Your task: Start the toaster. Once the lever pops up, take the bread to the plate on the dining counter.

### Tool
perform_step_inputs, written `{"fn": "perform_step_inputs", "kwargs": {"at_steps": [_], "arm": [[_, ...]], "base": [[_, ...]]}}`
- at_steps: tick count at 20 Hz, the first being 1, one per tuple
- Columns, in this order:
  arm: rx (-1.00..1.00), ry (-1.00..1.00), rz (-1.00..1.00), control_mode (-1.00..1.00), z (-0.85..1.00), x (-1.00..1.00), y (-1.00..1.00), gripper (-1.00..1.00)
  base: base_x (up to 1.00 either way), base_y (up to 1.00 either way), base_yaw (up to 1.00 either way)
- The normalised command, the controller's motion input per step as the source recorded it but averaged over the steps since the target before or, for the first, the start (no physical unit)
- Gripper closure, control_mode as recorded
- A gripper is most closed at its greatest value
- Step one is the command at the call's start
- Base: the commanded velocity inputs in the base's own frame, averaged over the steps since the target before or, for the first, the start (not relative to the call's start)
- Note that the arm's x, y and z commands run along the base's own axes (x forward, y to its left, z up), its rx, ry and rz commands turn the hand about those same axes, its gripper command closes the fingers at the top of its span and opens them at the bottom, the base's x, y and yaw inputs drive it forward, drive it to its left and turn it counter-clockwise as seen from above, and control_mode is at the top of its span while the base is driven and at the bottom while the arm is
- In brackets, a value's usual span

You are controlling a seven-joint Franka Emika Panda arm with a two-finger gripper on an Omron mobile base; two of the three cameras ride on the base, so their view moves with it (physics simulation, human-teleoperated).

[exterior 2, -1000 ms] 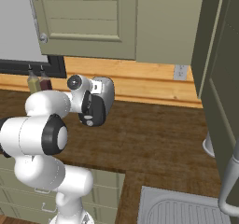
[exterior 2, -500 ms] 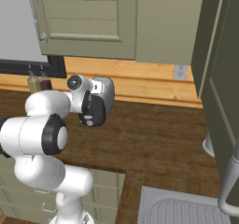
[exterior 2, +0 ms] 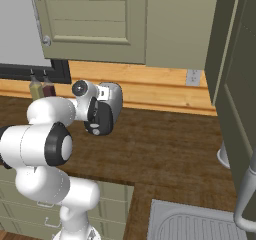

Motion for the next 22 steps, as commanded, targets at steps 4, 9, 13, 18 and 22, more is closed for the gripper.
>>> {"fn": "perform_step_inputs", "kwargs": {"at_steps": [4, 9, 13, 18, 22], "arm": [[0.0, 0.0, 0.0, -1.0, 0.0, 0.0, 0.0, -1.0], [0.0, 0.0, 0.0, -1.0, 0.0, 0.0, 0.0, -1.0], [0.0, 0.0, 0.0, -1.0, 0.0, 0.0, 0.0, -1.0], [0.0, 0.0, 0.0, -1.0, 0.0, 0.0, 0.0, -1.0], [0.0, 0.0, 0.0, -1.0, 0.0, 0.0, 0.0, -1.0]], "base": [[0.0, 0.0, 0.0], [0.0, 0.0, 0.0], [0.0, 0.0, 0.0], [0.0, 0.0, 0.0], [0.0, 0.0, 0.0]]}}
